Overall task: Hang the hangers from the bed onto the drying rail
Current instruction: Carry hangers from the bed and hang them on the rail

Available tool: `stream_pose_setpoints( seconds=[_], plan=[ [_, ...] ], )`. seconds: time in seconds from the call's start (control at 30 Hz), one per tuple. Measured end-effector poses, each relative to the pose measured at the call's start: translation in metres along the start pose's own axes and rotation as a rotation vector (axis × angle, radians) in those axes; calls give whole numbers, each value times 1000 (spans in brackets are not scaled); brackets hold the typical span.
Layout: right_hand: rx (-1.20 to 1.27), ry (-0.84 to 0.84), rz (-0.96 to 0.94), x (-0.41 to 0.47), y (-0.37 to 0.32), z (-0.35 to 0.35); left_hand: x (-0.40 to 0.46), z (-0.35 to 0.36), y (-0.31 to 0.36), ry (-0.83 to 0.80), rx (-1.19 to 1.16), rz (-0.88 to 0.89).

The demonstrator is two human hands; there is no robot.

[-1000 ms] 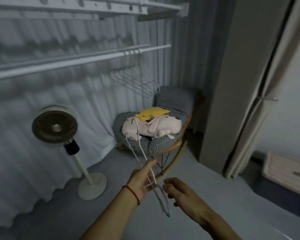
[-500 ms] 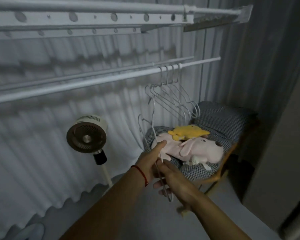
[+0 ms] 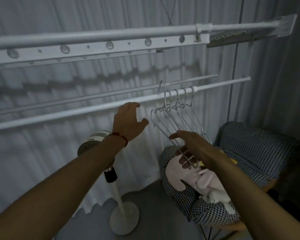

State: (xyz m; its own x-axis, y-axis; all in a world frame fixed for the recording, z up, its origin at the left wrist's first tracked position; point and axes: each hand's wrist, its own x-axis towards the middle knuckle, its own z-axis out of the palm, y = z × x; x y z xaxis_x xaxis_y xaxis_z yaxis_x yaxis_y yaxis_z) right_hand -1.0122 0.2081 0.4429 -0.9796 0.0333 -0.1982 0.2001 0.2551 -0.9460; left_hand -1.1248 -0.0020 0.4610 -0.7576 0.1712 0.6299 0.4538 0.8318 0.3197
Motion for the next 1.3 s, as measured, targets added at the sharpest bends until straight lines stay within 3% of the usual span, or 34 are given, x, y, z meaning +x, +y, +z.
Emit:
stream_pose_setpoints(
  seconds=[0.17, 0.3, 0.83, 1.3],
  plan=[
    [-57, 16, -29, 36, -11, -7, 43, 8, -23, -97, 341, 67],
    [-100, 9, -1, 61, -10, -4, 57, 16, -38, -138, 467, 71],
    [-165, 49, 69, 107, 1, 11, 60, 47, -63, 45, 554, 184],
    [-123, 12, 151, 101, 11, 5, 58, 50, -64, -1, 580, 195]
  ],
)
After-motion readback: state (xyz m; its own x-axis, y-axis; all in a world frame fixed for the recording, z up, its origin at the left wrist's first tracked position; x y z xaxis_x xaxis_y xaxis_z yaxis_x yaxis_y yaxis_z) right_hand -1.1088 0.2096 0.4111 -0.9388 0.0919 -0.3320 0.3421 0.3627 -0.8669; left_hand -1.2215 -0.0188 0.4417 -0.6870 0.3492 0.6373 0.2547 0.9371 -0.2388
